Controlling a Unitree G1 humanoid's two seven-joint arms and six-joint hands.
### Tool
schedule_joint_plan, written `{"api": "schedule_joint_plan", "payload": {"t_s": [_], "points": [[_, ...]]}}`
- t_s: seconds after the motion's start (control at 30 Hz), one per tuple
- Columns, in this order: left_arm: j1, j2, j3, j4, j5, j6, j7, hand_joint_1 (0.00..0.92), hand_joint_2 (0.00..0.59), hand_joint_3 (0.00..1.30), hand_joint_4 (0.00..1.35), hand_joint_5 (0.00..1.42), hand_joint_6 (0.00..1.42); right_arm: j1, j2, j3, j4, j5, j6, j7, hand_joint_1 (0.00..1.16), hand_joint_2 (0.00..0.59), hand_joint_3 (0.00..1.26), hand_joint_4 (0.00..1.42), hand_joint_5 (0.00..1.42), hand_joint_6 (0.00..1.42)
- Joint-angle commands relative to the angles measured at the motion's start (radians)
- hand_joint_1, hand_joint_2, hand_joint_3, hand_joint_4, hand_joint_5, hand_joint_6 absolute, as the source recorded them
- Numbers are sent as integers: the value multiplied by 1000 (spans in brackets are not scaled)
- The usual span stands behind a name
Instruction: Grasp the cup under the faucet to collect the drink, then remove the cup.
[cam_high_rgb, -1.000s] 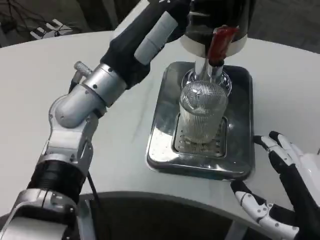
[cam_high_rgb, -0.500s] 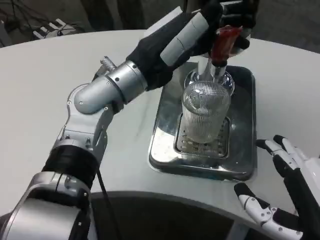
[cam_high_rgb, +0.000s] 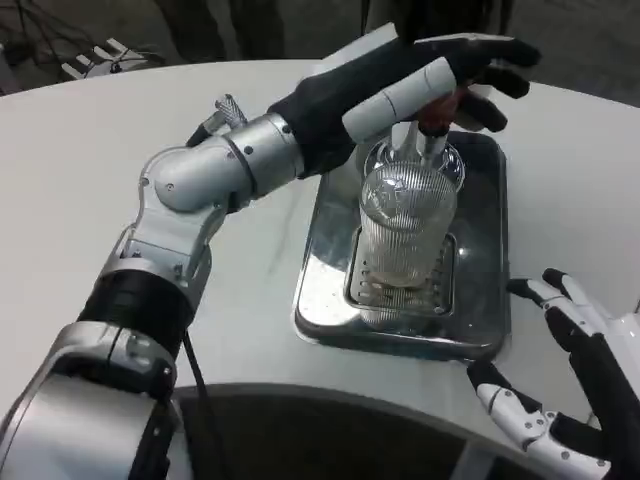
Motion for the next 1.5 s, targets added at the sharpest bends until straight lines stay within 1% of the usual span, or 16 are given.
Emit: {"api": "schedule_joint_plan", "payload": {"t_s": [0.03,0.13,0.23,0.4,0.6,0.63,0.73,0.8,0.83,0.9,1.0,1.07,1.2,1.27,1.4,1.5], "points": [[10,18,-49,37,73,-42,-6,0,51,246,262,374,290,-4,-4,-5,-12,21,12,-1,311,381,146,21,61,216],[5,24,-72,49,100,-76,10,0,48,246,249,349,263,-8,-6,-7,-9,33,20,1,302,373,146,22,71,215],[1,27,-93,65,126,-105,26,0,43,245,233,326,235,-21,1,-18,1,78,56,17,264,349,146,32,96,170],[-10,25,-109,98,153,-146,45,0,25,234,200,274,195,-41,-12,-28,10,129,86,10,286,350,146,43,121,148],[-20,25,-132,118,181,-176,69,0,25,233,198,267,193,-49,-19,-30,15,152,102,-3,297,350,138,51,132,147],[-20,24,-136,119,185,-181,72,0,25,233,198,266,193,-49,-19,-31,15,156,103,-5,303,339,137,52,133,147],[-20,23,-141,123,188,-188,74,0,25,232,198,264,192,-51,-4,-42,21,203,127,-14,320,321,125,52,135,147],[-19,23,-143,125,188,-191,74,0,16,232,198,263,184,-54,7,-56,32,257,141,-25,366,294,100,52,144,103],[-18,23,-144,125,187,-194,75,0,15,232,198,262,182,-54,6,-60,37,278,145,-31,389,275,66,45,144,88],[-18,23,-144,125,187,-198,75,0,13,232,198,262,180,-55,10,-69,59,328,131,-66,423,254,6,15,144,69],[-17,26,-146,123,190,-206,81,0,0,232,198,249,167,-59,5,-68,92,377,106,-128,460,235,0,0,133,65],[-15,26,-146,121,187,-209,81,0,0,232,198,238,153,-70,11,-57,132,393,84,-188,467,234,0,0,133,65],[-14,28,-140,118,176,-212,77,0,0,229,185,234,146,-96,9,-37,202,407,52,-284,492,231,0,2,133,24],[-14,31,-137,118,173,-214,75,0,0,221,184,223,143,-115,6,-29,238,410,40,-326,504,215,0,8,133,2],[-17,32,-129,117,165,-215,65,0,0,219,176,211,133,-146,0,-16,290,411,38,-378,526,208,0,2,95,0],[-20,30,-127,117,164,-216,60,0,0,219,175,210,129,-171,3,4,334,413,41,-415,533,207,0,0,59,0]]}}
